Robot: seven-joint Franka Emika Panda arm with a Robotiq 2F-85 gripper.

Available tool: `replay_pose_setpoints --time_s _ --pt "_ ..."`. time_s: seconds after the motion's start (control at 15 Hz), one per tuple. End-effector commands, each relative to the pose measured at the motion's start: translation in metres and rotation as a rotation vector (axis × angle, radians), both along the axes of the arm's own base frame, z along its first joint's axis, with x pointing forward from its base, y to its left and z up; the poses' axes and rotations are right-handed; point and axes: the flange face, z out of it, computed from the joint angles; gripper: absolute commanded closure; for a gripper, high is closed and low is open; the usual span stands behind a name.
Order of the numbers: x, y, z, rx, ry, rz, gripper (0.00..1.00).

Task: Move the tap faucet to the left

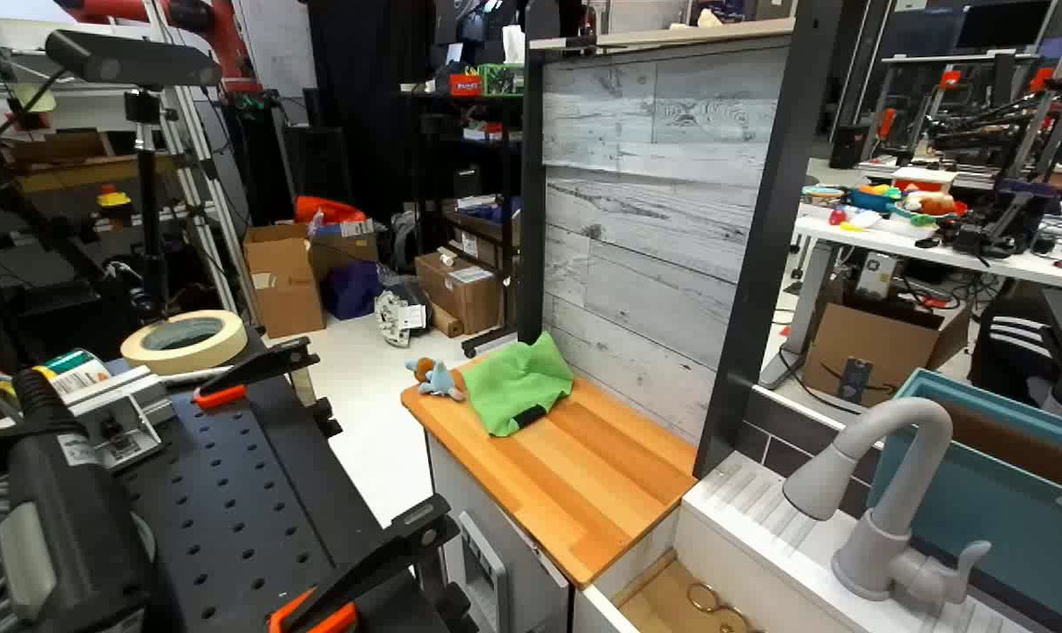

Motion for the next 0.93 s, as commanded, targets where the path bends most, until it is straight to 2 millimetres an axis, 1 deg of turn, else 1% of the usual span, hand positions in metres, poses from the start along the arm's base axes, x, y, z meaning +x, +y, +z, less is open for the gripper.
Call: replay_pose_setpoints --time_s 0.0,0.2,0.4,0.67,0.87 --pt "0.000 0.000 0.001 0.000 0.000 0.000 0.00" --pt "0.016 -0.010 0.004 0.035 -0.075 0.006 0.00" --pt "0.040 -0.033 0.000 0.090 -0.150 0.031 0.00" --pt "0.073 -0.080 -0.027 0.122 -0.184 0.034 0.00" --pt "0.092 -0.114 -0.053 0.138 -0.176 0.005 0.00"
